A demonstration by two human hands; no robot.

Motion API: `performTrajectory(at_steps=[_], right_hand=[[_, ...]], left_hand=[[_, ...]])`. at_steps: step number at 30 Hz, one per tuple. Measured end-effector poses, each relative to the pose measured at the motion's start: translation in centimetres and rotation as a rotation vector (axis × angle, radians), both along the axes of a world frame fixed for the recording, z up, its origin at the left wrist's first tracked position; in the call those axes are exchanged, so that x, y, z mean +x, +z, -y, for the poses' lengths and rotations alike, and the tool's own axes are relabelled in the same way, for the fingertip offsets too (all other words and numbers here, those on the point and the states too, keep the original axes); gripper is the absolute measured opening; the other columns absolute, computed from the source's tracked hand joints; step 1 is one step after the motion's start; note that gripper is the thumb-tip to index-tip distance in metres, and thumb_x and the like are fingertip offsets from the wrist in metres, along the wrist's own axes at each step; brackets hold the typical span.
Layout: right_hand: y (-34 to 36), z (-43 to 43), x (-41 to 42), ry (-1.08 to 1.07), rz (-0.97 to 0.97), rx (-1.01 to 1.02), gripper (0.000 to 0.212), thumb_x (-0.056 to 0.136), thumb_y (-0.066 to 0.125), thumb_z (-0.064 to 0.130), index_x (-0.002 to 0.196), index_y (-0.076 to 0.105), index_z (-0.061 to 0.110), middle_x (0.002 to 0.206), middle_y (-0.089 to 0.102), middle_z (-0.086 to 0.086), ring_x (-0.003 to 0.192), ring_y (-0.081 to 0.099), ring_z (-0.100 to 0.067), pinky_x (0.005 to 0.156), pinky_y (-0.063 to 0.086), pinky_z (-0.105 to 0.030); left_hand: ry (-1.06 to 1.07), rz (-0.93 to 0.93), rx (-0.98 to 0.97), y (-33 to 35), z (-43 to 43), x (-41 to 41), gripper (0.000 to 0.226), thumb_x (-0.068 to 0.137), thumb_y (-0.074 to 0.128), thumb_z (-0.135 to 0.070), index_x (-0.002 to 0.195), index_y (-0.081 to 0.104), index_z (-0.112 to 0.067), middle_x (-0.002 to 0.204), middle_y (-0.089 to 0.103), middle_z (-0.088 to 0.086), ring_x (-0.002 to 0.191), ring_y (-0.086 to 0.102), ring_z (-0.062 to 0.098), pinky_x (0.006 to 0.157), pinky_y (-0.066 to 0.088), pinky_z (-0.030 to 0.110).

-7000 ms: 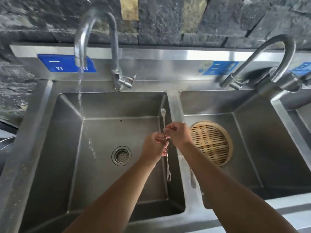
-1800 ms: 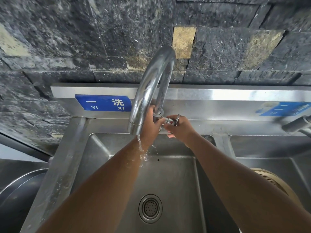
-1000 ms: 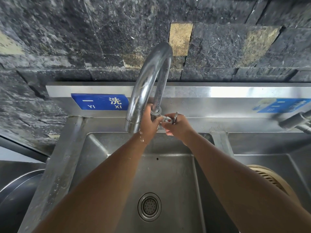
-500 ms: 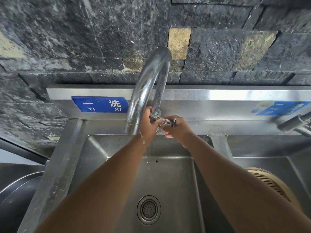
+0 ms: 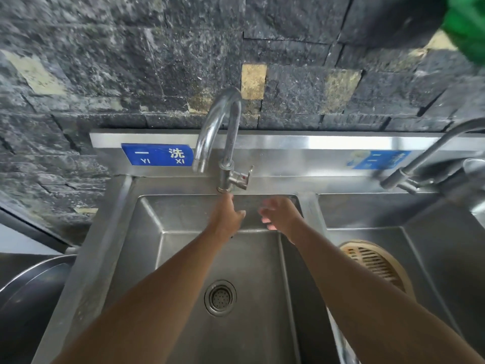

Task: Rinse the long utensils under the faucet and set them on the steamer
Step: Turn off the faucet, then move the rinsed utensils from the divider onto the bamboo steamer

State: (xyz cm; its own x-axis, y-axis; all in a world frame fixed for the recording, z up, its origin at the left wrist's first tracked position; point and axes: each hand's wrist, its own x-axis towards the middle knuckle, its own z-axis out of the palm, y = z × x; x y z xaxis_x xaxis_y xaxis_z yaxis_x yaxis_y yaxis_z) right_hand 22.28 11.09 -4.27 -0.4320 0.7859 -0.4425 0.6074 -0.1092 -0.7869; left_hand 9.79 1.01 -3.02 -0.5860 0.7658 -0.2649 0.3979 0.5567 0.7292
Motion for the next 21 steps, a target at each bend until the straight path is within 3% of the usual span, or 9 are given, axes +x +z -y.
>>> performTrajectory(at_steps=[2,4,6,9,12,15,18,21], right_hand=[[0.4,1.6,3.3,0.003,-0.014,-0.025,0.005,0.091,0.069,0.011,0.093,0.071,0.015,0.096,0.075,-0.019,0.079,0.075,-0.031,0.080,0.060,-0.051],[1.1,3.4,6.8,0.002,-0.027,-0.048,0.006,0.092,0.066,0.008,0.094,0.072,0.008,0.077,0.072,-0.011,0.061,0.071,-0.019,0.066,0.059,-0.040],[1.9,4.7,10.3,0.028,-0.016,-0.049,0.009,0.093,0.064,0.005,0.088,0.071,0.008,0.068,0.067,-0.007,0.055,0.066,-0.015,0.062,0.054,-0.034],[2.8,5.3,16.0,0.060,0.033,0.048,0.022,0.091,0.062,0.005,0.074,0.069,0.016,0.067,0.069,-0.008,0.062,0.068,-0.024,0.064,0.057,-0.038],[2.7,5.3,21.1,0.109,0.113,0.181,0.025,0.087,0.058,0.010,0.067,0.067,0.020,0.073,0.075,-0.013,0.068,0.074,-0.029,0.067,0.061,-0.042],[1.4,5.2,25.9,0.166,0.166,0.224,0.011,0.090,0.060,0.019,0.084,0.069,0.021,0.077,0.075,-0.006,0.072,0.074,-0.024,0.072,0.063,-0.039],[-0.8,5.4,29.1,0.175,0.179,0.264,0.007,0.089,0.064,0.025,0.091,0.069,0.020,0.081,0.074,-0.005,0.076,0.071,-0.025,0.073,0.060,-0.038],[-3.0,6.2,31.2,0.192,0.184,0.230,0.013,0.089,0.067,0.028,0.095,0.066,0.017,0.084,0.072,-0.003,0.077,0.069,-0.022,0.068,0.056,-0.034]], left_hand=[[-0.026,0.015,0.013,0.4,1.5,2.8,0.055,0.090,0.067,-0.016,0.138,0.046,0.000,0.125,0.062,0.020,0.113,0.060,0.035,0.095,0.048,0.038],[-0.051,0.007,0.028,0.8,3.0,6.4,0.049,0.089,0.068,-0.016,0.132,0.052,0.000,0.118,0.066,0.019,0.111,0.062,0.033,0.093,0.046,0.035],[-0.060,0.016,0.033,1.0,4.1,10.3,0.045,0.089,0.067,-0.017,0.130,0.055,-0.002,0.117,0.067,0.016,0.110,0.062,0.031,0.091,0.047,0.034],[-0.069,0.037,0.042,0.7,5.1,17.1,0.041,0.087,0.065,-0.017,0.125,0.056,-0.003,0.114,0.067,0.014,0.107,0.063,0.031,0.087,0.048,0.034],[-0.016,0.047,0.037,0.1,5.5,23.5,0.051,0.086,0.067,-0.021,0.130,0.052,-0.002,0.126,0.061,0.018,0.115,0.059,0.032,0.089,0.047,0.034],[0.067,0.021,-0.046,-1.4,5.8,29.4,0.070,0.085,0.067,-0.031,0.143,0.037,-0.008,0.143,0.047,0.015,0.129,0.049,0.030,0.098,0.043,0.037],[0.118,-0.044,-0.068,-3.3,6.4,34.3,0.074,0.079,0.075,-0.033,0.137,0.035,-0.011,0.136,0.044,0.014,0.123,0.049,0.033,0.095,0.043,0.037],[0.149,-0.050,-0.073,-4.9,7.3,37.5,0.092,0.072,0.082,-0.031,0.142,0.026,-0.011,0.141,0.035,0.010,0.128,0.044,0.032,0.103,0.044,0.043]])
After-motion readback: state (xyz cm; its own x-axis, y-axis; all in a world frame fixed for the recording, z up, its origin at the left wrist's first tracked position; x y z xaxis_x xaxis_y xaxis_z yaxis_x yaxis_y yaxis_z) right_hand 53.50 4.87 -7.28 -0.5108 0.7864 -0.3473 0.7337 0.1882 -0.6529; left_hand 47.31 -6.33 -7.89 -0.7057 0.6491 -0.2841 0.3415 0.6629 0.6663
